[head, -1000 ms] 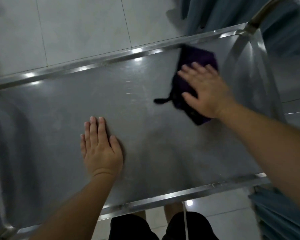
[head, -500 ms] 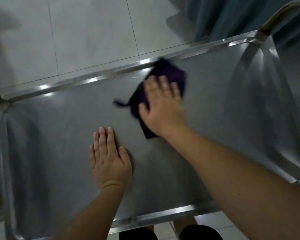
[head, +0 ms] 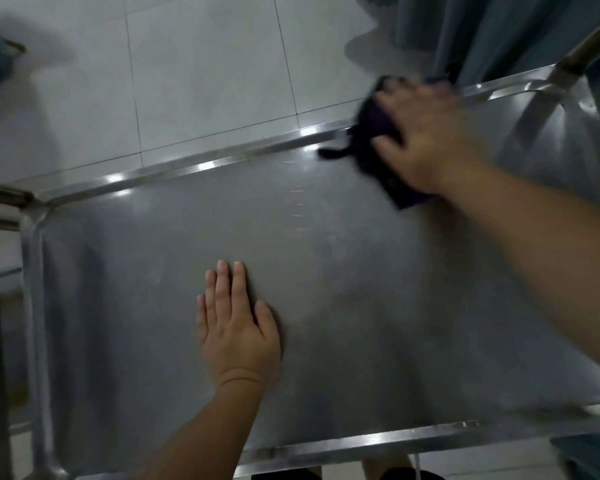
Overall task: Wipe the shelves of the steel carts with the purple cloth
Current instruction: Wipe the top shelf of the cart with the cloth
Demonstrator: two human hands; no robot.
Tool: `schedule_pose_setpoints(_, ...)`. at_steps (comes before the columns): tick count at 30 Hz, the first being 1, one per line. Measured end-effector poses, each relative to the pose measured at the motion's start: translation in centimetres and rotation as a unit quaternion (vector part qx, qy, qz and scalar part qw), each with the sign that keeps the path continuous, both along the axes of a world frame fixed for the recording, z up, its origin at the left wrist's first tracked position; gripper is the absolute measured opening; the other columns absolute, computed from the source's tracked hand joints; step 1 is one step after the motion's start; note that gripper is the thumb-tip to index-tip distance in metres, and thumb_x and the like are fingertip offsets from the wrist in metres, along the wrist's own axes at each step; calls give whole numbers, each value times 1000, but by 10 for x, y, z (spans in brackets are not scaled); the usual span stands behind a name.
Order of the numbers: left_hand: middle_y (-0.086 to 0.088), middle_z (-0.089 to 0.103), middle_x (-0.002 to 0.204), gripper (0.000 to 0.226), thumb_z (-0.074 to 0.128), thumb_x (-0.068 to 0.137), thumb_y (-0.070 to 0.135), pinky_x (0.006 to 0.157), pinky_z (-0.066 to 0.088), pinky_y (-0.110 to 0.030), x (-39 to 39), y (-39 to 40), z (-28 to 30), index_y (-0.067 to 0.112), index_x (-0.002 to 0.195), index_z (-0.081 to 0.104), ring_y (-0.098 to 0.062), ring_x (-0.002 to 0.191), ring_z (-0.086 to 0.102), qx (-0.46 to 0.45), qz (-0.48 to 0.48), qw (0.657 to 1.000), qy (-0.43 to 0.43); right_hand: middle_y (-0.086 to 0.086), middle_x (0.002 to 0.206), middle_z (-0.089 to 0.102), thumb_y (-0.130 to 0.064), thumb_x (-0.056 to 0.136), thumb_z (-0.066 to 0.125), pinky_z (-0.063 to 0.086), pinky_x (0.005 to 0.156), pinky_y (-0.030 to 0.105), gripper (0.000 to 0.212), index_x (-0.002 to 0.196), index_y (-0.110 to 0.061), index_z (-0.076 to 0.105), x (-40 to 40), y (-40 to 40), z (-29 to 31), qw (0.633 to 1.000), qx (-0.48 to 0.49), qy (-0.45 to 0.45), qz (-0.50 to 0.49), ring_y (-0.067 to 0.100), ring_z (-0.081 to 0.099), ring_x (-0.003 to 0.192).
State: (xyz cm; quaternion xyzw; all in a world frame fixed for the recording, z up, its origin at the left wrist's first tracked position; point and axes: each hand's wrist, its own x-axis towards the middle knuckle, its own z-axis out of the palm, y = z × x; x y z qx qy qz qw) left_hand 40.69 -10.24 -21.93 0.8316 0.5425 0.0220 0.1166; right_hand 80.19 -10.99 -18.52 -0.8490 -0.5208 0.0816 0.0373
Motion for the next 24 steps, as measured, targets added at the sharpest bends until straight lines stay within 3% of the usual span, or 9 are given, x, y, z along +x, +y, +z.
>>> schedule_pose_setpoints(2,1,17,176,71,34,100,40,132,8,-44,0,-1,0,22,168,26,-18,164,7,-4,-3,1000,4,12,167,32,-59,95,34,19,125,54,76,157,-16,37,49,-45,-2,992,4,-15,-125,34,28,153)
schedule_pose_setpoints(4,1,16,176,71,34,101,40,132,8,-44,-1,-3,0,22,168,25,-18,164,7,-8,-4,1000,4,10,171,23,-60,98,27,11,128,52,79,162,-15,28,68,-73,-4,973,1,-6,-233,30,18,158)
schedule_pose_setpoints(9,-1,20,175,70,34,100,40,132,12,-47,3,-2,4,21,167,29,-21,163,12,-3,2,1000,0,8,174,15,-59,93,23,8,128,55,85,165,-14,20,12,-25,-7,946,19,17,-323,31,12,160)
schedule_pose_setpoints(12,-1,21,175,70,34,100,40,132,12,-47,2,0,4,21,167,30,-20,163,13,-3,6,1000,0,8,174,16,-54,94,30,6,128,53,83,166,-13,21,-73,27,-7,970,24,28,-240,32,11,160)
schedule_pose_setpoints(15,-1,23,174,71,38,98,38,131,13,-46,3,0,3,21,166,32,-20,163,16,6,11,1000,-5,3,174,14,-54,95,36,1,128,50,83,167,-17,19,-163,76,-5,996,18,55,-65,29,7,161)
schedule_pose_setpoints(19,0,20,176,70,39,101,37,132,11,-47,1,-1,1,23,168,25,-18,163,11,-2,4,1000,-5,-7,175,7,-60,100,26,-8,128,44,76,167,-27,12,-213,100,-7,973,-31,56,222,19,-3,161)
schedule_pose_setpoints(21,1,17,176,70,39,101,37,132,11,-46,1,-1,0,24,169,24,-17,163,9,-3,4,1000,-3,-8,175,8,-61,100,26,-8,128,43,75,167,-28,13,-196,94,-9,973,-28,50,222,16,-2,161)
schedule_pose_setpoints(24,1,20,176,71,38,100,40,132,12,-46,1,-1,1,23,168,29,-18,163,12,-3,6,1000,-8,-8,174,12,-62,97,31,-2,129,43,78,167,-30,18,-141,65,-8,991,-13,33,129,15,3,161)
